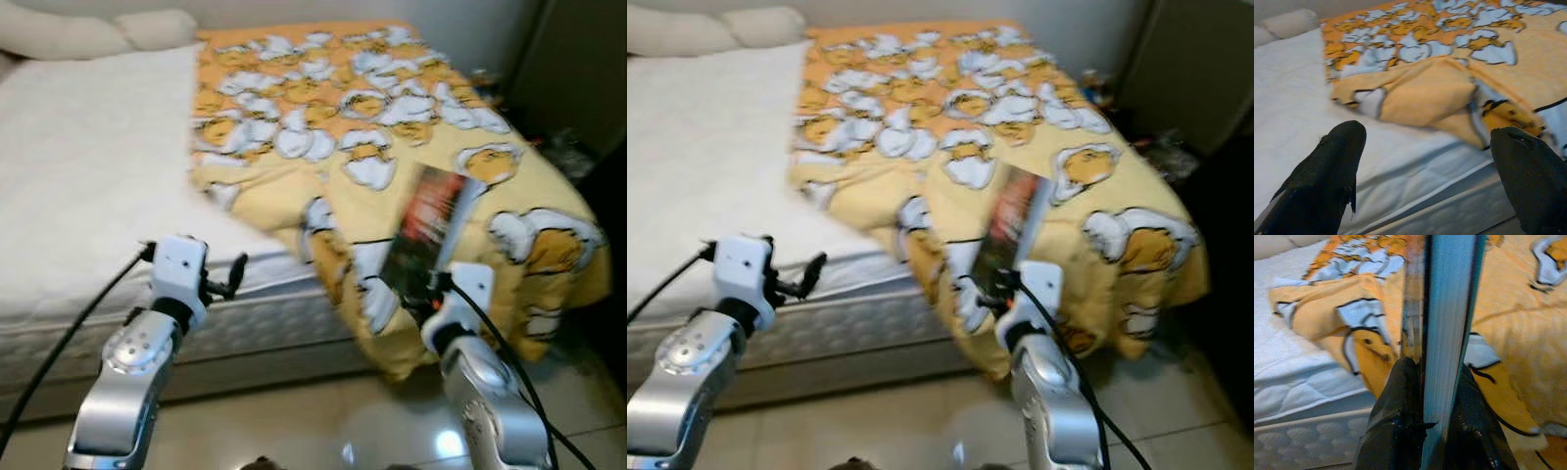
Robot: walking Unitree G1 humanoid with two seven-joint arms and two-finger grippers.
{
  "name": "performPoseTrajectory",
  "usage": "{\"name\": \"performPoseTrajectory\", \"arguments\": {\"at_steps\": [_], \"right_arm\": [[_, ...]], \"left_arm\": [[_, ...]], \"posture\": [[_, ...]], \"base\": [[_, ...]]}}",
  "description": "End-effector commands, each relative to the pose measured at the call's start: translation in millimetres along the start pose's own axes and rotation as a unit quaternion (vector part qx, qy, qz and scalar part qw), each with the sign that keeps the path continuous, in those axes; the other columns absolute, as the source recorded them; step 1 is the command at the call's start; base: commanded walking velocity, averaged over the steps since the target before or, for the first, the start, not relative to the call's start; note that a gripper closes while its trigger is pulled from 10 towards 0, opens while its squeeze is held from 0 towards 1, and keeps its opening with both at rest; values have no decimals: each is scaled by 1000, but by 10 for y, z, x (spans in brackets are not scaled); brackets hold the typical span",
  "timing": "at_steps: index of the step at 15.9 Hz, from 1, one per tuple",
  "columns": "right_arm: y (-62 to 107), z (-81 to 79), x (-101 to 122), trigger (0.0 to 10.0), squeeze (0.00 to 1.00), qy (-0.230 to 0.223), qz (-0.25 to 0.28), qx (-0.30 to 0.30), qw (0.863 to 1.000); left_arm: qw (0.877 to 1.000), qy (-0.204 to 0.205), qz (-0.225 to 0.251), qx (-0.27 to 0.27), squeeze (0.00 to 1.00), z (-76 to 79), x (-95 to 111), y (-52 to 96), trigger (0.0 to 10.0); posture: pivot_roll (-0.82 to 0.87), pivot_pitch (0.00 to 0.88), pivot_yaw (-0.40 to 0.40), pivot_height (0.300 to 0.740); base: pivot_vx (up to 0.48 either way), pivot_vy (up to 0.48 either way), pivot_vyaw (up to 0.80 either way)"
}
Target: Clean up the room
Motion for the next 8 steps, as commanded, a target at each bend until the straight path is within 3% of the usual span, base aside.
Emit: {"name": "performPoseTrajectory", "arguments": {"at_steps": [1, 8], "right_arm": [[8, 102, 121, 10000, 0, 21, 26, -17, 999], [-12, 73, 117, 10000, 0, 18, 27, -4, 999]], "left_arm": [[1000, 2, 1, -9, 110, 59, 19, 4, 10000], [1000, 1, -2, -7, 114, 58, 12, 27, 10000]], "posture": [[12, 0, 36, 740], [22, 0, 25, 740]], "base": [[0, 416, 0], [0, 410, 0]]}}
Point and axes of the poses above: a point about 5 cm out from each wrist's last joint towards the gripper, its own y axis pointing back from the gripper into the wrist, its own x axis along the axis of the wrist's last joint, z = x × y, the point moved 5 cm from there along -y, pointing out of the wrist towards the gripper, and after that the axes turned 9 degrees about -y, right-handed, at the moved point
